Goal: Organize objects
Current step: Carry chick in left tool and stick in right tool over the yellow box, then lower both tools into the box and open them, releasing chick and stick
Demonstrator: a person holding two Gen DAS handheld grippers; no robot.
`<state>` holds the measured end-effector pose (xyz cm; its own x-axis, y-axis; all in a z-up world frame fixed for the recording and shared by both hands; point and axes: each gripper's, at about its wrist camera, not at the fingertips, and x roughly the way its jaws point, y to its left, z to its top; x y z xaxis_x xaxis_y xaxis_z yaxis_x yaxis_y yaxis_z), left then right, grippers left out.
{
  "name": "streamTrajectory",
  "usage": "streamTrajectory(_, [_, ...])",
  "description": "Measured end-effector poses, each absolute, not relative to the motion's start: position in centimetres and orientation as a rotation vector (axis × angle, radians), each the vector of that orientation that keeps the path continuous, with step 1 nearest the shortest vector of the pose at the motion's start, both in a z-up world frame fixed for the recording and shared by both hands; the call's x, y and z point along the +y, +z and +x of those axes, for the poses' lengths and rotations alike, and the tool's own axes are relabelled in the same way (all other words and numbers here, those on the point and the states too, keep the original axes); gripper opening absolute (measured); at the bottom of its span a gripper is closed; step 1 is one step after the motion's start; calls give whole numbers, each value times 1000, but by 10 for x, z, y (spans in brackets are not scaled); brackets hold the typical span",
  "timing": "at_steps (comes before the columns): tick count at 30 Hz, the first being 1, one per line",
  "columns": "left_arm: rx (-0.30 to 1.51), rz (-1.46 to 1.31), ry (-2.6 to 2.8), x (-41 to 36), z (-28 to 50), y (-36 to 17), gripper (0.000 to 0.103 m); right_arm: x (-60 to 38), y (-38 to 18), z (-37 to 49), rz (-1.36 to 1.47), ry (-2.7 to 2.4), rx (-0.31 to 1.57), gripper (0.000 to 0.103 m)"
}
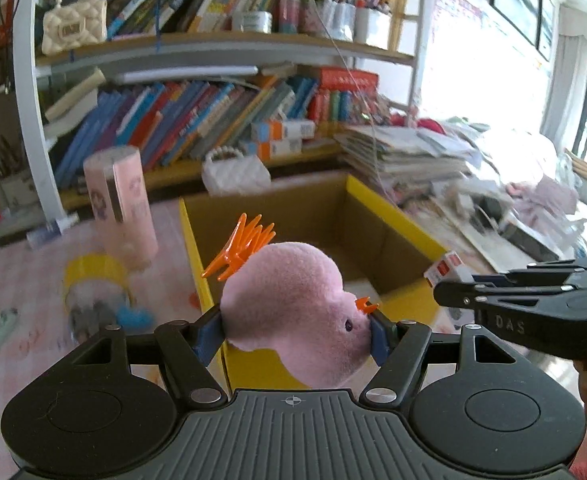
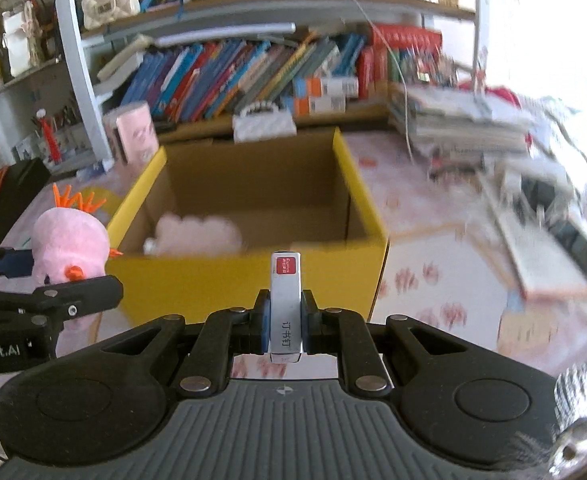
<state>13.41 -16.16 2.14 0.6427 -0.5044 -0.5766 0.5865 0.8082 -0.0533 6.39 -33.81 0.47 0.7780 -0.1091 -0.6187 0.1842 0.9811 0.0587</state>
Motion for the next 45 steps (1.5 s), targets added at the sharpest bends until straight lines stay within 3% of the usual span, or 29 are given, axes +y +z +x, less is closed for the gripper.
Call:
streamTrajectory(7, [622, 142, -549, -195, 185, 20, 71, -358, 6, 124, 16, -51, 664, 14])
streamTrajectory(17, [740, 204, -482, -227, 231, -22, 71, -355, -32, 199, -176, 139, 838, 14])
streamTrajectory(33, [778, 274, -510, -245, 237, -32, 72, -362, -54, 221, -139, 199, 982, 14])
streamTrajectory(35, [766, 258, -490, -242, 234, -29, 81, -361, -53, 218, -139, 187, 965, 14])
streamTrajectory(39, [685, 209, -497, -229, 215, -12, 89, -359, -41, 203, -133, 144, 883, 32])
streamTrajectory(45, [580, 149, -523, -202, 179, 18, 91, -356, -14, 168, -95, 53, 769, 37])
